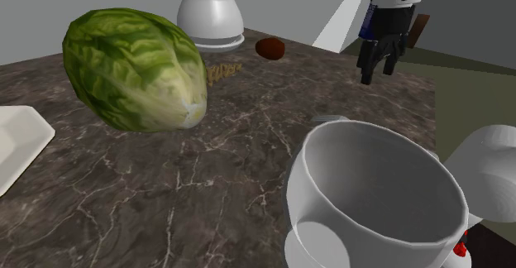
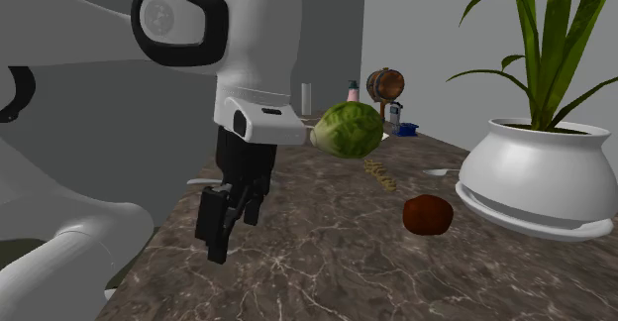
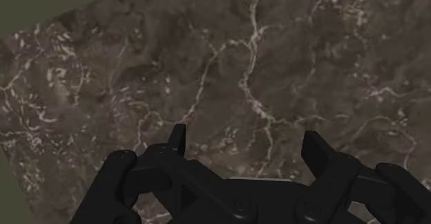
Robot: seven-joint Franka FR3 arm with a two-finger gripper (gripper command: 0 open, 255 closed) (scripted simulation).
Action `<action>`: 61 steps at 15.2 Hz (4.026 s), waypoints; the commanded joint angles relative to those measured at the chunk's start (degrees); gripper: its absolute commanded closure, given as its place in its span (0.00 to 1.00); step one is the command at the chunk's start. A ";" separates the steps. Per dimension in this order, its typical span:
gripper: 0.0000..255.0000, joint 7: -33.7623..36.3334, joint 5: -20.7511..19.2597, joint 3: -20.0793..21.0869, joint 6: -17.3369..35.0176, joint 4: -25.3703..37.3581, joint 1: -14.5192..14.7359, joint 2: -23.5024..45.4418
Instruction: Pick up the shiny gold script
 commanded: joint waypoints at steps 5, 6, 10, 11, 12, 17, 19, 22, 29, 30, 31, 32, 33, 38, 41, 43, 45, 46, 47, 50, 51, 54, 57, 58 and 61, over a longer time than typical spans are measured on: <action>0.00 11.39 5.50 5.50 1.44 1.87 -0.26 2.37; 0.00 14.21 6.73 6.85 1.92 2.55 -0.38 3.21; 0.00 25.36 10.90 12.08 4.20 6.12 -1.13 7.44; 0.00 28.13 11.72 13.35 4.83 7.22 -1.38 8.70; 0.00 30.89 12.43 14.59 5.47 8.40 -1.66 10.04; 0.00 44.75 14.37 20.55 8.67 15.51 -3.33 17.80; 0.00 50.36 14.29 22.78 9.85 18.92 -4.05 21.37; 0.00 58.91 13.18 25.94 11.34 24.63 -5.06 27.24; 0.00 79.36 5.80 31.37 12.41 41.26 -5.19 43.31; 0.00 82.22 4.30 31.77 12.14 44.10 -4.74 45.86; 0.00 85.02 2.74 32.05 11.74 47.09 -4.15 48.45; 0.00 87.74 1.13 32.17 11.20 50.25 -3.39 51.08; 0.00 87.78 1.13 32.02 11.19 50.32 -3.23 51.12; 0.00 87.45 1.52 31.83 15.27 45.63 -3.51 50.41; 0.00 87.33 1.63 31.77 17.31 43.41 -3.63 50.20; 1.00 87.32 1.61 31.76 17.33 43.42 -3.64 50.23; 1.00 87.29 1.63 31.75 17.33 43.39 -3.66 50.20; 1.00 87.29 1.64 31.75 17.34 43.37 -3.66 50.19; 1.00 87.29 1.63 31.75 17.34 43.38 -3.66 50.19; 1.00 87.29 1.63 31.75 17.34 43.38 -3.66 50.20; 1.00 87.29 1.63 31.75 17.34 43.38 -3.66 50.20; 1.00 87.41 1.56 31.81 15.73 45.10 -3.55 50.34; 1.00 87.59 1.36 31.88 13.31 47.84 -3.37 50.70; 1.00 87.66 1.28 31.91 12.49 48.78 -3.30 50.85; 1.00 87.90 0.98 32.01 10.00 51.77 -3.05 51.41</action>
